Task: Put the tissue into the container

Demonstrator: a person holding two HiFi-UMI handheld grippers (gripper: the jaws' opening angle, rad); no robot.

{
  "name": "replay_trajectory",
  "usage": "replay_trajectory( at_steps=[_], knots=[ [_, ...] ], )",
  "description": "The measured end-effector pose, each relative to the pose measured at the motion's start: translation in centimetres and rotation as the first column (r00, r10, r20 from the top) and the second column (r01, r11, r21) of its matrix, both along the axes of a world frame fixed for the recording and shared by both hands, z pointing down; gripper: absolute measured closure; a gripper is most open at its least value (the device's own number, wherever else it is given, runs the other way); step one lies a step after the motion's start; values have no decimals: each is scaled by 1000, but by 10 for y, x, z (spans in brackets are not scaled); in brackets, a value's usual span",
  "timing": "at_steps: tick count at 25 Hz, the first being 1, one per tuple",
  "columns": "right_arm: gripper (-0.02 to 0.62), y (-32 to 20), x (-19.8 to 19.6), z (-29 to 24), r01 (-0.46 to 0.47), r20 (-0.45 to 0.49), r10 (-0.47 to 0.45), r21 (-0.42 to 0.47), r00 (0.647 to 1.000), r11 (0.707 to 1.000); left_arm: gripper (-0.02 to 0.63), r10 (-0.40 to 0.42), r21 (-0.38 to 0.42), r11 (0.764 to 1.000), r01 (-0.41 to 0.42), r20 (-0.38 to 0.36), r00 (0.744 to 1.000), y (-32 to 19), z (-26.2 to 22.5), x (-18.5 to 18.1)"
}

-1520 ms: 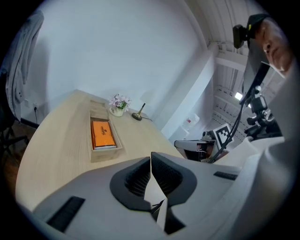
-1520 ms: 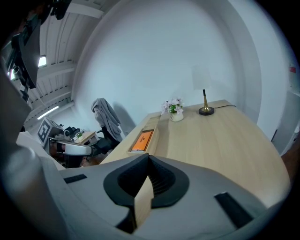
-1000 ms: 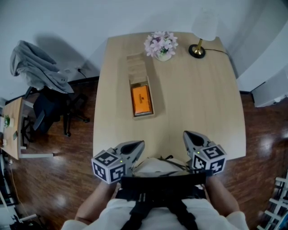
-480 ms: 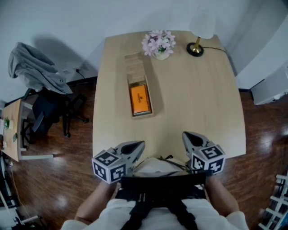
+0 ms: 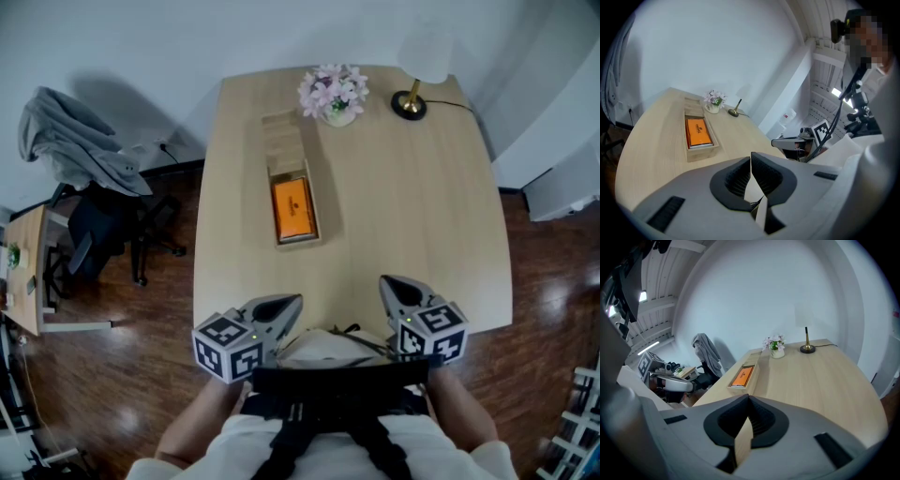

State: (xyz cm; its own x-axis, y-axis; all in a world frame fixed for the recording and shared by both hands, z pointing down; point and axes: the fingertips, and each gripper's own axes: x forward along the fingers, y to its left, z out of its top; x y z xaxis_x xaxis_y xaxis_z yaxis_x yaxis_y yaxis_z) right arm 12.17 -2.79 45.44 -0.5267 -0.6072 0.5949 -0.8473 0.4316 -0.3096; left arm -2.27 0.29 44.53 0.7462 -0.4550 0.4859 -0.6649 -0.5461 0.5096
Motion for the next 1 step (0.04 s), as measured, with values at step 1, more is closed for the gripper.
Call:
replay_trajectory(
  at_steps=[1],
  knots=[
    [595, 0, 0, 0, 2, -1, -2, 1, 1000, 1000, 606, -1, -1, 1000, 1, 1, 1000, 0, 0, 0]
  ],
)
